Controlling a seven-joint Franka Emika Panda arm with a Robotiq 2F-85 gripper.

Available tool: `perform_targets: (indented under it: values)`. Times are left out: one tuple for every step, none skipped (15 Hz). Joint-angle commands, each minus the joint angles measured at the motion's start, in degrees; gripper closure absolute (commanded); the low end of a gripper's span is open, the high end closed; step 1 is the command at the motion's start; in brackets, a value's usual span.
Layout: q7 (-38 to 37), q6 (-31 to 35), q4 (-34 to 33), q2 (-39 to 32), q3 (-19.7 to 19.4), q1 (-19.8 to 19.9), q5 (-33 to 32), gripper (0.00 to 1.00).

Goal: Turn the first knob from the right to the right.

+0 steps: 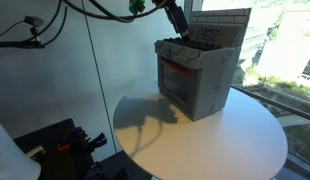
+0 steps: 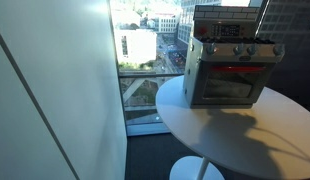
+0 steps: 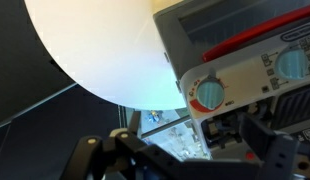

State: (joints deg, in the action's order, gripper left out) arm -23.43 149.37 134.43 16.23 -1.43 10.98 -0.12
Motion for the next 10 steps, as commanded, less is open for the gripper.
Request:
perform_targets:
  values:
    - [3.11, 0.05, -1.69, -1.14, -1.40, -1.55, 2.95, 0.00]
    - [1.17, 0.19, -0.29, -0.76, -0.62, -0.79, 1.34, 0.00]
    - [1.35, 0.20, -0.39, -0.84, -0.73, -0.97, 1.65, 0.00]
    - [1.38, 0.20, -0.48, -0.84, -0.77, -1.04, 1.73, 0.00]
    - [1.39, 0.20, -0.55, -0.84, -0.79, -1.08, 1.74, 0.00]
    - [1.39, 0.20, -0.60, -0.84, -0.79, -1.10, 1.75, 0.00]
    - [1.40, 0.20, -0.64, -0.84, -0.79, -1.11, 1.75, 0.00]
    - [2.44, -0.32, -1.14, -1.46, -1.31, -1.69, 3.14, 0.00]
    - [2.09, 0.33, -1.28, -1.98, -1.30, -1.63, 3.25, 0.00]
    - [2.35, 0.46, -1.58, -2.60, -1.42, -1.84, 3.72, 0.00]
